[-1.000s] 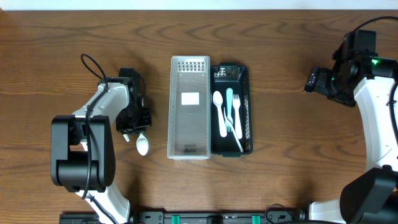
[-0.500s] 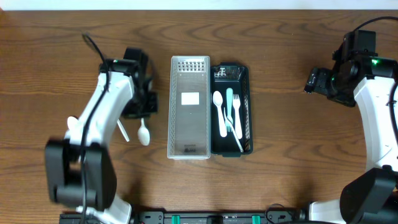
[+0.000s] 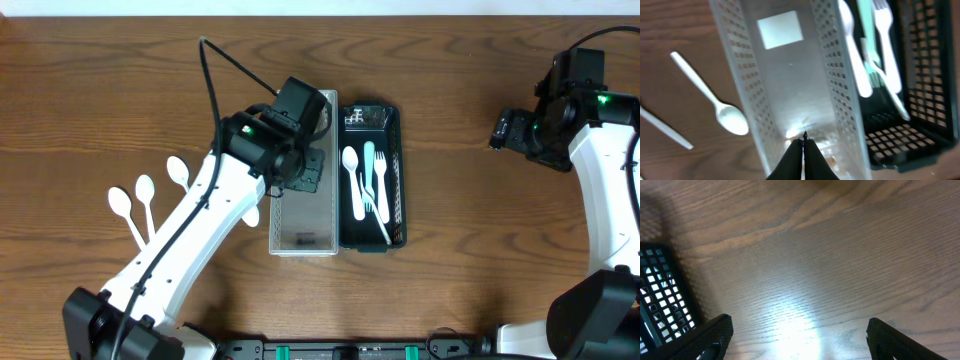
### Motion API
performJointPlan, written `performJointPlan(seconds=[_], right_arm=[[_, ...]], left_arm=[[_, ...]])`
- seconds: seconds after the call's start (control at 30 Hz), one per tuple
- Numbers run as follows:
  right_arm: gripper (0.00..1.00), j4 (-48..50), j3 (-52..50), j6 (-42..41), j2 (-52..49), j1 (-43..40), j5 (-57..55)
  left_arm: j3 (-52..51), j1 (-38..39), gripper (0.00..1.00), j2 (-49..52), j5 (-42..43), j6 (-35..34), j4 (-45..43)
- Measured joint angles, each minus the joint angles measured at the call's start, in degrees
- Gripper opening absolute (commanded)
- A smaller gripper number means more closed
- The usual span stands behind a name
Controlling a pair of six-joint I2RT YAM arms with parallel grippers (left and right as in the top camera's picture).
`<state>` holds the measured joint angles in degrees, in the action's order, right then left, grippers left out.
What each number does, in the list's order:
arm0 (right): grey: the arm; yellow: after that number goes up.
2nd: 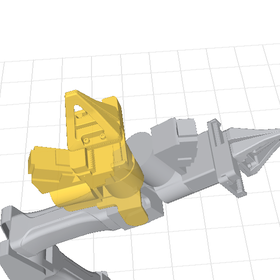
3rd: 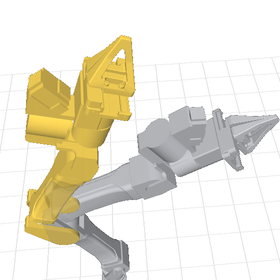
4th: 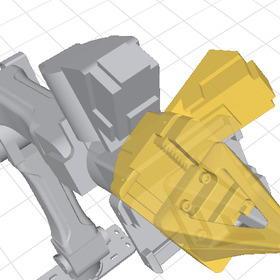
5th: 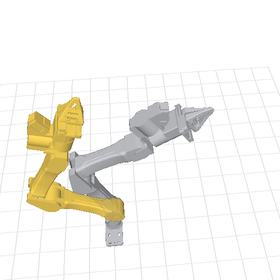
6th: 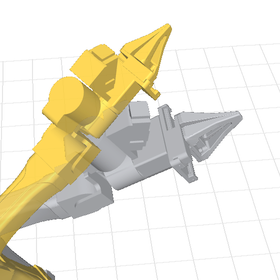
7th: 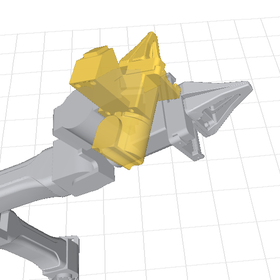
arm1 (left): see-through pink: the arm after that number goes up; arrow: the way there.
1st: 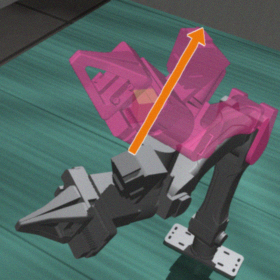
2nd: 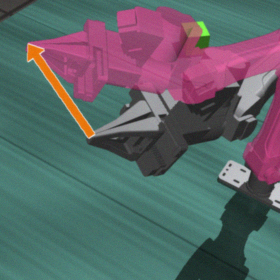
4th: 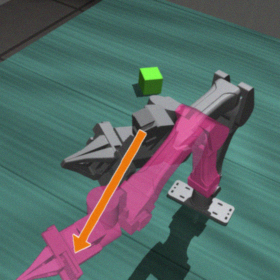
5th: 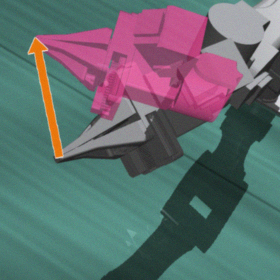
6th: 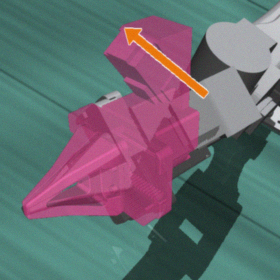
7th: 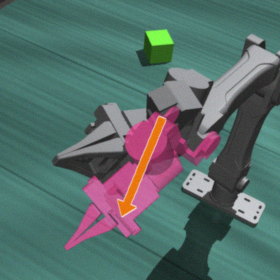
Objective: Pack container
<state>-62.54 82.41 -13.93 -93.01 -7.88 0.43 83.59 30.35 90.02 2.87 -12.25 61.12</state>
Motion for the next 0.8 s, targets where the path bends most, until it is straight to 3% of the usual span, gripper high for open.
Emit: performJointPlan(seconds=[0.3, 0.37, 0.43, 0.57, 0.8], right_arm=[[0.89, 0.0, 0.0, 0.0, 0.0, 0.0, 0.0], [0.89, 0.0, 0.0, 0.0, 0.0, 0.0, 0.0], [0.89, 0.0, 0.0, 0.0, 0.0, 0.0, 0.0], [0.89, 0.0, 0.0, 0.0, 0.0, 0.0, 0.0], [0.89, 0.0, -0.1, 0.0, 0.0, 0.0, 0.0]], left_arm=[[0.0, -10.3, 0.06, 0.0, -2.1, -0.5, 0.0], [0.0, -13.8, 0.16, 0.0, -2.3, -1.3, 0.0], [-0.1, -17.0, 0.42, 0.0, -2.5, -1.9, -0.2], [-1.9, -21.4, 0.56, 0.0, -2.9, -3.7, -2.1], [-13.1, -22.2, 0.64, 0.0, -3.0, -5.7, -10.2]])
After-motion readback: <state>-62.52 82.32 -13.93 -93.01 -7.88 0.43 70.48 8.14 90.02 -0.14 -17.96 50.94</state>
